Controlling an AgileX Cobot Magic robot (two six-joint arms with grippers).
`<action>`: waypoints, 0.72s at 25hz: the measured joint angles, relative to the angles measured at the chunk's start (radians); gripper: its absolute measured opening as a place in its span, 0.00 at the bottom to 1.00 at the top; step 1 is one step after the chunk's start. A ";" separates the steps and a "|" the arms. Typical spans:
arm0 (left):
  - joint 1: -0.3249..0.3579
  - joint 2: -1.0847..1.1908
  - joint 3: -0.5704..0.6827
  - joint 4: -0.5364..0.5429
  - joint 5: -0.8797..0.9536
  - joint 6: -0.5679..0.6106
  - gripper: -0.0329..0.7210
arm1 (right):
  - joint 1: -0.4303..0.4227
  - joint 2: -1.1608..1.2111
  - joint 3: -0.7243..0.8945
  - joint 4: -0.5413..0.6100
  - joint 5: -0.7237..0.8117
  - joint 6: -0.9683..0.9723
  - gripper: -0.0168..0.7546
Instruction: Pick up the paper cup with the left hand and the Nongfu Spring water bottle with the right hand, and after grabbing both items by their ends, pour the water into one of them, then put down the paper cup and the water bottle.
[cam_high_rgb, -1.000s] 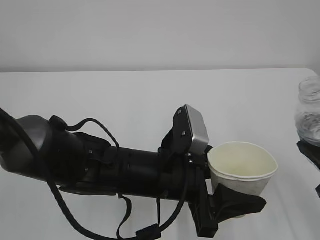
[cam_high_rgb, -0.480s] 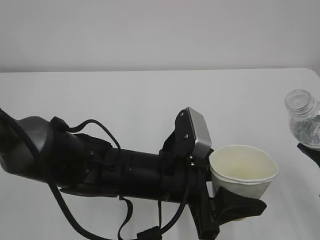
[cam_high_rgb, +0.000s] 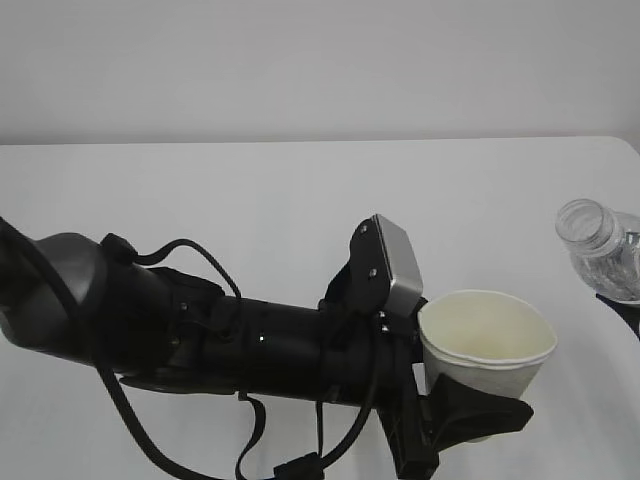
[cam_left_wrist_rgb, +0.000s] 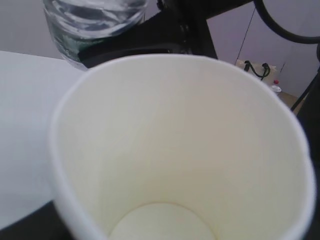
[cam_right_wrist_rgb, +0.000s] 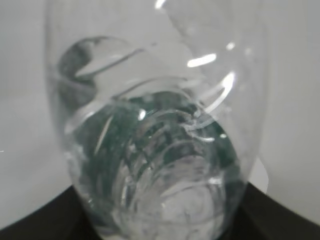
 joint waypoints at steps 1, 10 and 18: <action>0.000 0.000 -0.002 0.000 0.000 0.000 0.65 | 0.000 0.000 0.000 0.000 0.000 -0.015 0.57; 0.000 0.000 -0.036 -0.004 0.045 0.000 0.65 | 0.000 0.000 -0.001 0.000 -0.030 -0.103 0.57; 0.000 0.000 -0.036 -0.004 0.046 -0.002 0.65 | 0.000 -0.018 -0.013 -0.002 -0.030 -0.109 0.57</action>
